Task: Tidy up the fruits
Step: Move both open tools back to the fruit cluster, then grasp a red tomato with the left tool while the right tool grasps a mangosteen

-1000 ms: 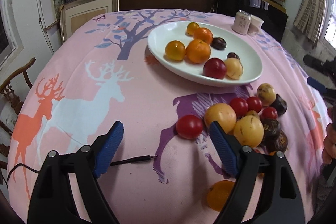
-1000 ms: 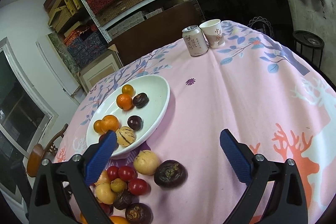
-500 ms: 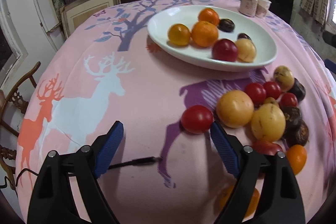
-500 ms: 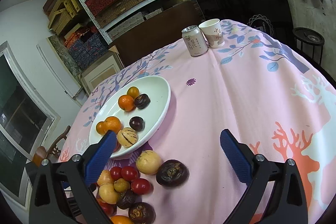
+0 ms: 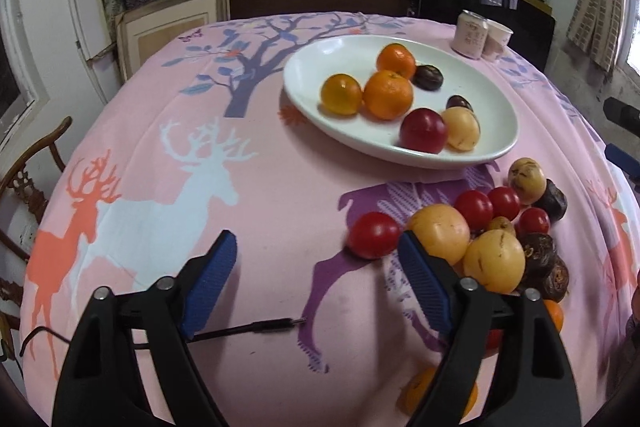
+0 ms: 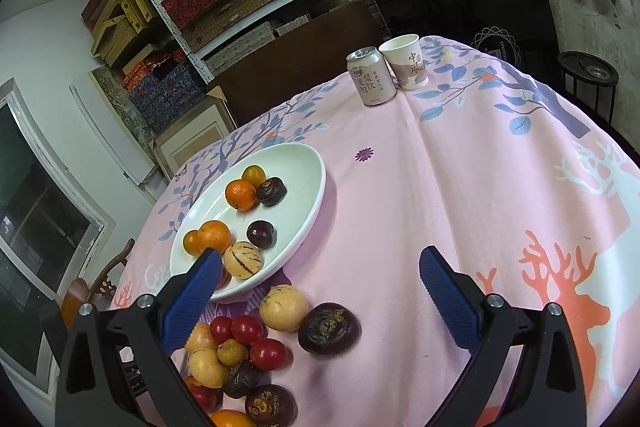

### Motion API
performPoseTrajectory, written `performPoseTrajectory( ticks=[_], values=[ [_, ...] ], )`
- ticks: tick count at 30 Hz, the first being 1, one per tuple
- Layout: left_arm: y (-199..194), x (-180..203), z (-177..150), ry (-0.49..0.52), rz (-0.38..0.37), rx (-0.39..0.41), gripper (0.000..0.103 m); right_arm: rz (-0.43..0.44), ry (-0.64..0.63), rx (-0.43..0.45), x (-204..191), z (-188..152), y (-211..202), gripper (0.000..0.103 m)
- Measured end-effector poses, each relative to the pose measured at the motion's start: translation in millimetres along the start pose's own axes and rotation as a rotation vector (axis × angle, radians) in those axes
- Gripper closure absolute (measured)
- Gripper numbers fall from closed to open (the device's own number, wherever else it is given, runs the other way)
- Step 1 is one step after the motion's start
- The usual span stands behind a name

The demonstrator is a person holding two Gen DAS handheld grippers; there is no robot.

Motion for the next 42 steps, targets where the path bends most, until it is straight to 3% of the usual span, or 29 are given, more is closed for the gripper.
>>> performPoseTrajectory(
  ticks=[1,9,12,14,16,26,34,42],
  values=[
    [3.1,2.0,-0.4,0.009,-0.004,-0.012,0.035,-0.002,-0.001,0.000,0.0,-0.3,0.0,0.003],
    [14.6,13.2,-0.9,0.070,-0.013,-0.038,0.037,-0.002,0.002,-0.006,0.1,-0.8,-0.1,0.003],
    [19.5,12.3,2.0,0.051,-0.062,-0.054,0.048,-0.005,-0.004,-0.006,-2.9,-1.6,1.5,0.003],
    [21.9,14.6,0.2,0.041,-0.111,-0.074,0.062,-0.009,-0.005,-0.006,-3.2,-2.5,2.0,0.003],
    [21.1,19.8,-0.8,0.060,-0.120,-0.069,0.070,-0.007,-0.002,-0.008,-1.7,-2.2,2.8,0.003],
    [27.3,23.0,-2.8,0.070,-0.101,-0.083,0.070,-0.053,-0.050,-0.027,-4.4,-7.2,8.8,0.003],
    [12.1,7.5,3.4,0.004,-0.091,-0.031,0.071,-0.251,-0.206,-0.138,-0.7,-37.8,32.6,0.003],
    [13.9,-3.0,3.0,-0.032,-0.073,-0.046,0.072,-0.305,-0.412,-0.136,-24.9,-63.4,39.8,0.003]
  ],
)
Point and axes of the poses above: each gripper's, at about its wrist camera, not at the fingertips, and y roughly the way its jaws point, x to its right, z to its top, the point moved 5 cm from there along y, roughly the way its jaws point, and after that the axes turned 8 degrees about -z, right-handed, at the moved point
